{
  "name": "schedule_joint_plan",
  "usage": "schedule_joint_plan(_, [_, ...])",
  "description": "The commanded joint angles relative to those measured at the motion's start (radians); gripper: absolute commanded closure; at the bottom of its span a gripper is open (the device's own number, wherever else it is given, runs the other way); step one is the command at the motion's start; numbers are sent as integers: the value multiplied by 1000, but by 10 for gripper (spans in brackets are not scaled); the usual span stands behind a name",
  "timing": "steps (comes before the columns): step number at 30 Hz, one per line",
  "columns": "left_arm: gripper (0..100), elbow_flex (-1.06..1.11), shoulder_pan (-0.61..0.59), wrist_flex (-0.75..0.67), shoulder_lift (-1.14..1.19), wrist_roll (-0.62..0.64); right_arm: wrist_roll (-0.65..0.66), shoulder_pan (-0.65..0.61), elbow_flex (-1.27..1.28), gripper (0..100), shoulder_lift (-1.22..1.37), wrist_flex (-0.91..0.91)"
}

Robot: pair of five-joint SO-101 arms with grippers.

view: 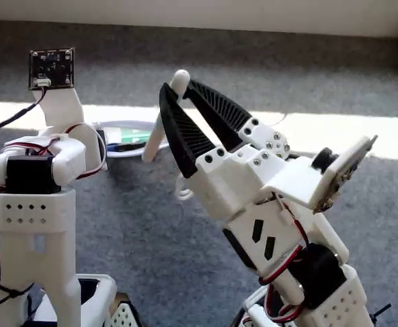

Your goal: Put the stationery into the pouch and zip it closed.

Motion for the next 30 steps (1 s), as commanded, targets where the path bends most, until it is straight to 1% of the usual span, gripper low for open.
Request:
schedule_joint_plan(1, [994, -24, 19, -14, -16, 11, -11, -10, 76, 992, 16, -191])
schedule_joint_plan(11, [994, -24, 15, -14, -16, 9, -8, -5, 395, 992, 91, -581])
schedule_joint_plan(19, [994, -24, 15, -14, -16, 9, -11, -5, 527, 993, 108, -685])
schedule_joint_plan(22, [994, -24, 15, -14, -16, 9, -15, -5, 547, 988, 110, -691])
schedule_joint_plan(24, [994, -24, 15, -14, -16, 9, -81, -5, 550, 971, 111, -688])
schedule_joint_plan(26, [994, -24, 13, -14, -16, 9, -163, -4, 547, 902, 111, -667])
schedule_joint_plan(28, [994, -24, 13, -12, -16, 9, -196, -4, 542, 816, 111, -572])
schedule_joint_plan(30, [994, -24, 13, -11, -16, 9, -212, -4, 538, 769, 101, -478])
